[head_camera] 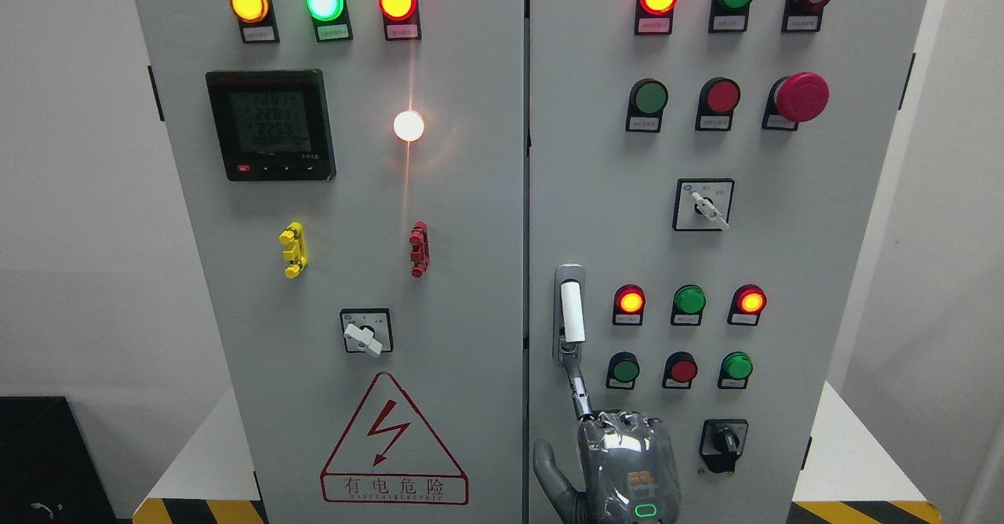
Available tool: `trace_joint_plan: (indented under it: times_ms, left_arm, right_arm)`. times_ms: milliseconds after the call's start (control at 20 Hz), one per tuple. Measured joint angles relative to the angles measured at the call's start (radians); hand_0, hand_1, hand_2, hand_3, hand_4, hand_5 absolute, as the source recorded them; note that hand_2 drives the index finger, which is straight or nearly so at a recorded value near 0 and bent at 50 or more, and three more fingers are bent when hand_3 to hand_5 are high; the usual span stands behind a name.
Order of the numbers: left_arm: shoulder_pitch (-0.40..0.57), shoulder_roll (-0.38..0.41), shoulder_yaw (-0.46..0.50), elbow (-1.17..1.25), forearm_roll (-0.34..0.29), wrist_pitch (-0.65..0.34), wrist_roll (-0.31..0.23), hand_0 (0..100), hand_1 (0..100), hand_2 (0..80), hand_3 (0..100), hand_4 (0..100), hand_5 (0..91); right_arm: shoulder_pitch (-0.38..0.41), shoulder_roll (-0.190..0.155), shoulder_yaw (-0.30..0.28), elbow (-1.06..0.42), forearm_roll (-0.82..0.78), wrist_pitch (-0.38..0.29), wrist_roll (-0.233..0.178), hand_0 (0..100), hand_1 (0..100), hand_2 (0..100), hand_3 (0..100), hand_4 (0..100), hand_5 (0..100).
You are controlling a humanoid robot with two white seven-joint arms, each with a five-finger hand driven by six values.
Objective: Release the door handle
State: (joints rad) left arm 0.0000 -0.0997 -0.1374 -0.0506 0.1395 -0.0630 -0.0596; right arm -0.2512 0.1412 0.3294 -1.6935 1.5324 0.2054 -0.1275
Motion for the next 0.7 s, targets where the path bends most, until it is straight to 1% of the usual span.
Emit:
trace_joint_plan:
  times_ms: [701]
  left_arm:
    - [0.000, 0.000, 0.000, 0.000, 0.000, 0.000, 0.000, 12, 56, 0.0, 0, 0, 0.0]
  right_arm:
    - [0.000, -0.001, 0.002, 0.005, 0.000, 0.000, -0.005, 51, 29, 0, 100, 100, 100]
